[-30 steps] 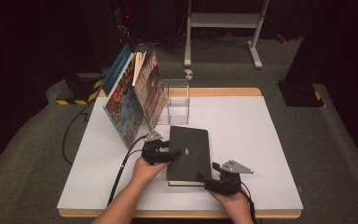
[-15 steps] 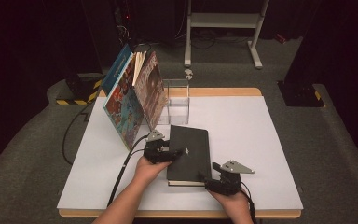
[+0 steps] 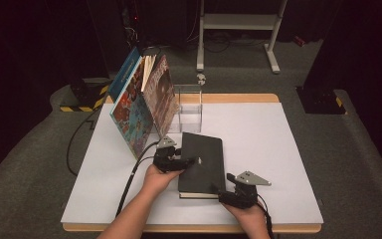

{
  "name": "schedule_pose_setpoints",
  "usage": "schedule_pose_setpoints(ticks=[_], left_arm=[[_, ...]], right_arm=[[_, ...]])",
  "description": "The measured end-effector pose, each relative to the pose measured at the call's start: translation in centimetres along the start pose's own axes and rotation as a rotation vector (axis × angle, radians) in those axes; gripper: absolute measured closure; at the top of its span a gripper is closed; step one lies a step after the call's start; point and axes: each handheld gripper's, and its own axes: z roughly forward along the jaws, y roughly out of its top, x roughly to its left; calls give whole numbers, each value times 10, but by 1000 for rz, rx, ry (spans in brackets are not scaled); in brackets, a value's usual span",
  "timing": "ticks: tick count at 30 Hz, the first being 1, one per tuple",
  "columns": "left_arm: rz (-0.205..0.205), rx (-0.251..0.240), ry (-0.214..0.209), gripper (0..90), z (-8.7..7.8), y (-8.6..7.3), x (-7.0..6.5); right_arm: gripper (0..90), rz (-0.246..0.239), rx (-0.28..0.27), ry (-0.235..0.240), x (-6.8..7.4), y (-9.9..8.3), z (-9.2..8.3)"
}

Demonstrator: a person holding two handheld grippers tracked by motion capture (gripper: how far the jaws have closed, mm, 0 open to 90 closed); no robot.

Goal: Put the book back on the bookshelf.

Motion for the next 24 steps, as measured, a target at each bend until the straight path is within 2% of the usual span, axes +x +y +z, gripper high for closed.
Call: schedule_pose_setpoints(ticks=[7, 12, 24], left_arm=[[-7, 9, -10, 414, 0, 1, 2], [-28, 28, -20, 414, 0, 1, 7], [-6, 25, -29, 405, -5, -3, 12]], right_arm=[[271, 3, 1, 8, -1, 0, 0], [272, 11, 4, 7, -1, -1, 0], [272, 11, 6, 3, -1, -2, 0]])
